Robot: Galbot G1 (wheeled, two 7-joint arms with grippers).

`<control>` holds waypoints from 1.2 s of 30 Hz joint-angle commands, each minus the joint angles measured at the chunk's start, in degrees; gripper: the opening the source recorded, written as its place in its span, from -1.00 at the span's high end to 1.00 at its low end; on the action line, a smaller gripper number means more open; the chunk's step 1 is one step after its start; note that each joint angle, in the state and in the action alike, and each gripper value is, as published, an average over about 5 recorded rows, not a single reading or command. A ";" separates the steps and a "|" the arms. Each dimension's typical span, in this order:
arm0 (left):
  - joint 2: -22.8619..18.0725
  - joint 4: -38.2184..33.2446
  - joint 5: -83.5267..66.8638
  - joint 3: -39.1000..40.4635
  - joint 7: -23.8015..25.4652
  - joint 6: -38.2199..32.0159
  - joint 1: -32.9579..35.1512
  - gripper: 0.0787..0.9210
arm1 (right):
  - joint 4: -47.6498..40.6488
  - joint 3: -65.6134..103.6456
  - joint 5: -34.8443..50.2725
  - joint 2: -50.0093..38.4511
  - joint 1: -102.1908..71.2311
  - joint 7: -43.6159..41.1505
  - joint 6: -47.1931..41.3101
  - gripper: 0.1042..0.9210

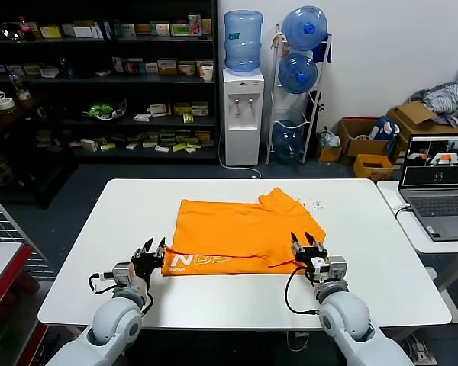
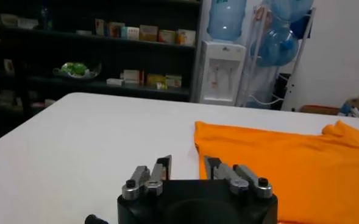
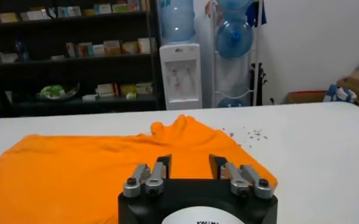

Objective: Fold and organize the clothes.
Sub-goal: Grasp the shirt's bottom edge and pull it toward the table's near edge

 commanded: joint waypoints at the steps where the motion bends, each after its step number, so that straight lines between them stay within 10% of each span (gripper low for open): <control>1: 2.62 -5.28 -0.06 -0.84 0.44 0.11 7.71 -0.12 | 2.36 4.47 -3.44 -3.69 -7.20 -3.53 1.50 -0.37; 11: 0.10 -4.87 0.32 -1.49 2.23 -0.15 13.06 -0.74 | 5.71 11.80 -4.32 -6.68 -19.56 -9.99 2.87 -0.76; 36: -3.36 1.50 1.53 -0.77 2.33 -0.30 7.23 -0.77 | -0.17 8.56 -3.84 -5.26 -15.20 -10.86 1.89 -0.56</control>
